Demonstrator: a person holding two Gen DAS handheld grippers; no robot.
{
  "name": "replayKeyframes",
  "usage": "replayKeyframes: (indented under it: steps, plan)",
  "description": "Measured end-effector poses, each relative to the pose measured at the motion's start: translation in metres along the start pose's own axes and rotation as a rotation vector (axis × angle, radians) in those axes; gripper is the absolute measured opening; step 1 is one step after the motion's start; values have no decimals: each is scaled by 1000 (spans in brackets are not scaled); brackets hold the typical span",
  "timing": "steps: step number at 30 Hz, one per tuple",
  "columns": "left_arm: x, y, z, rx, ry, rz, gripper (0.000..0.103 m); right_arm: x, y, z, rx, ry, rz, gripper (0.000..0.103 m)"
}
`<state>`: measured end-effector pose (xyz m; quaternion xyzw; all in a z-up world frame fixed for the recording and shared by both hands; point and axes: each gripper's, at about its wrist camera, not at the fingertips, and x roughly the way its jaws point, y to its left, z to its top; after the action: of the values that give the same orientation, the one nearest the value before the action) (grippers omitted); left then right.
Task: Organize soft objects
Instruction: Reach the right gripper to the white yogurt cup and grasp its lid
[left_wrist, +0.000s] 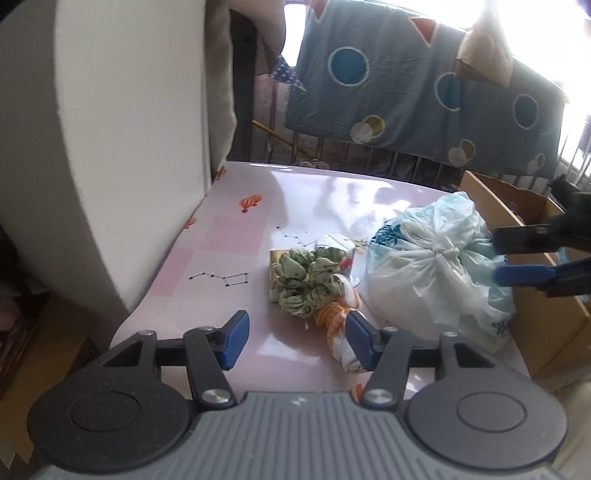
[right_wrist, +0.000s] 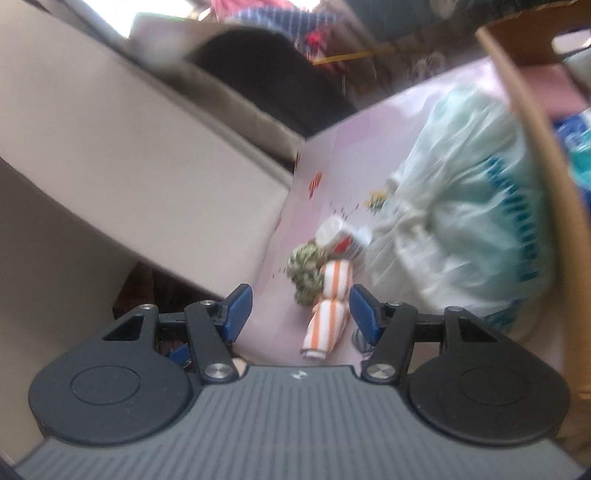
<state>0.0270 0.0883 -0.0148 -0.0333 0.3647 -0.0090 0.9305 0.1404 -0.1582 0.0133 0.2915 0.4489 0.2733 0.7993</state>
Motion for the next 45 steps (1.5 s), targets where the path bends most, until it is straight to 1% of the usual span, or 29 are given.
replayKeyframes:
  steps: [3,7,10,12,15,16,19,21,27,33,36,38,39,41,45]
  plan:
    - [8,0,0,15,3,-6,56,26,10,4,-14,36,-21,58]
    - [18,9,-1,-9,17,-10,53,59,23,28,-84,69,-84,58]
    - [23,21,-2,-41,23,-8,52,96,37,54,-170,98,-175,58]
    - [25,29,-2,-61,28,-2,52,128,44,70,-229,127,-247,58]
    - [28,41,-4,-89,38,8,52,176,45,86,-272,178,-337,58]
    - [28,44,-5,-95,42,12,52,191,43,88,-277,195,-369,58]
    - [30,55,-8,-114,54,24,52,225,39,86,-299,255,-419,59]
    - [31,62,-9,-125,61,30,51,239,37,84,-286,273,-407,60]
    - [30,72,-11,-157,65,36,51,246,41,85,-277,289,-398,60]
    - [29,69,-12,-154,62,27,51,248,48,76,-297,315,-371,62]
    - [28,67,-13,-153,67,24,51,256,48,71,-329,319,-406,62]
    - [28,68,-13,-156,70,24,51,262,43,71,-322,322,-426,58]
    - [28,69,-14,-157,71,24,51,263,40,71,-311,317,-426,54]
    - [28,72,-14,-162,69,27,51,259,38,73,-296,288,-422,53]
    - [26,78,-16,-175,65,35,51,241,38,84,-275,191,-445,48]
